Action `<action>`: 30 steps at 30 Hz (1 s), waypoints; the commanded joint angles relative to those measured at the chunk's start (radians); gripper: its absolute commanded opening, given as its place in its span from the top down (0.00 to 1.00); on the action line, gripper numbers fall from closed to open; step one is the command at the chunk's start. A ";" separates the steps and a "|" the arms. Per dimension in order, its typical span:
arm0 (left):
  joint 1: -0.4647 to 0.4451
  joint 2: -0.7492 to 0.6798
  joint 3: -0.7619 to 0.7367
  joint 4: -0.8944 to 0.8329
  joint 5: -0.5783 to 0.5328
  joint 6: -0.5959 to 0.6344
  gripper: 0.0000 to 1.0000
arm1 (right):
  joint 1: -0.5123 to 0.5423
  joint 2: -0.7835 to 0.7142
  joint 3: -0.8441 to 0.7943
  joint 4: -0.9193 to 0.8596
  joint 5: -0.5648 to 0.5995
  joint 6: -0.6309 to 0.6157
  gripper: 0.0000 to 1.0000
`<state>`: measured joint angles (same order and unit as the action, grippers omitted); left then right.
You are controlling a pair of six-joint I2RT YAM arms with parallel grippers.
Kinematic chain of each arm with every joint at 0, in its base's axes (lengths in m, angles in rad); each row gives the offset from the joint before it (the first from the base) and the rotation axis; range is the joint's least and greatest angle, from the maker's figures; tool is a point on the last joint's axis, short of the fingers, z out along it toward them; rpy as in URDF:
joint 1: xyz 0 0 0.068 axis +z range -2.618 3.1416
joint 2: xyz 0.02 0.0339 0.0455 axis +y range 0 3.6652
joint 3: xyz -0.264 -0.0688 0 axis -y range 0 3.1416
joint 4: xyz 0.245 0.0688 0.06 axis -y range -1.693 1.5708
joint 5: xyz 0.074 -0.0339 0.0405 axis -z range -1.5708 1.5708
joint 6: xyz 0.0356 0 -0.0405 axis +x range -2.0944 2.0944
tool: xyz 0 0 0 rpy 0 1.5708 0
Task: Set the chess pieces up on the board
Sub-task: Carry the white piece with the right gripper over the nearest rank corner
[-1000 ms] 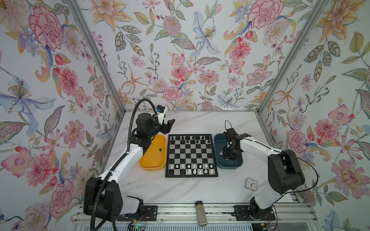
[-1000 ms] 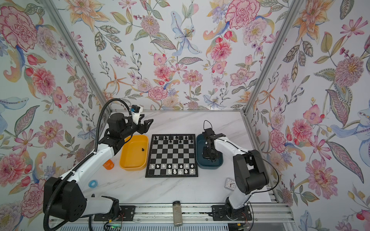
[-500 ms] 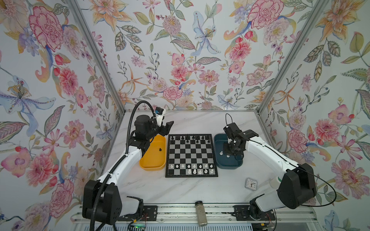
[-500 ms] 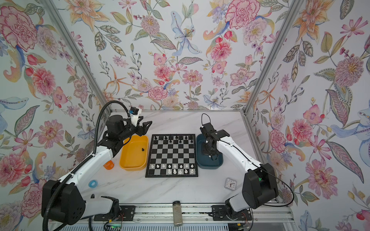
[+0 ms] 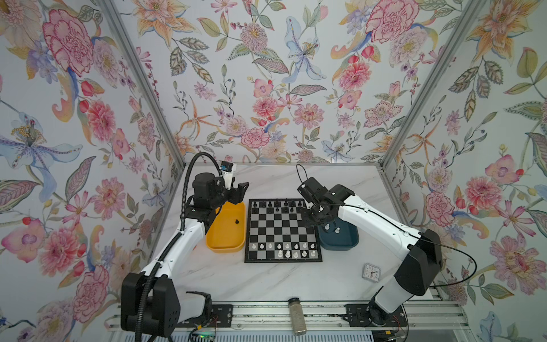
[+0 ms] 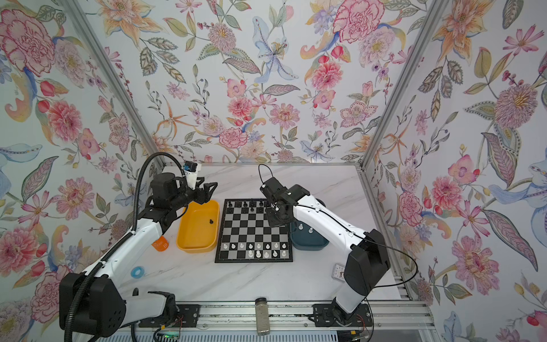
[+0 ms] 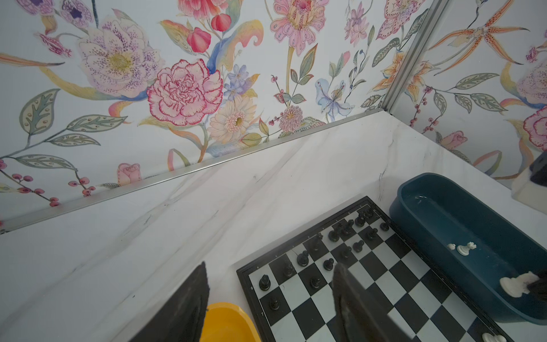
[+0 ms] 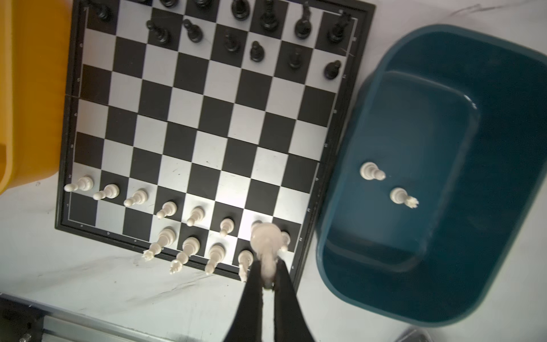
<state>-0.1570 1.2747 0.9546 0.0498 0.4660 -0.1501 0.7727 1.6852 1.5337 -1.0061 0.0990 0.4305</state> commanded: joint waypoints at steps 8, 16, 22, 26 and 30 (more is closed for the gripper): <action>0.010 -0.166 -0.067 -0.087 -0.111 -0.098 0.31 | 0.155 0.172 0.150 0.040 -0.107 -0.093 1.00; 0.011 -0.249 -0.118 -0.123 -0.259 -0.177 0.31 | 0.253 0.264 0.199 0.066 -0.156 -0.117 1.00; 0.010 -0.322 -0.158 -0.120 -0.285 -0.215 0.32 | 0.308 0.306 0.206 0.081 -0.162 -0.120 1.00; 0.010 -0.387 -0.176 -0.153 -0.329 -0.229 0.33 | 0.332 0.328 0.202 0.095 -0.163 -0.119 1.00; 0.010 -0.446 -0.191 -0.185 -0.388 -0.236 0.34 | 0.347 0.358 0.204 0.107 -0.173 -0.116 1.00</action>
<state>-0.1570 0.8612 0.7780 -0.0975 0.1432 -0.3634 1.1114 2.0159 1.7142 -0.9077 -0.0647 0.3248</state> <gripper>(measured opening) 0.667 0.076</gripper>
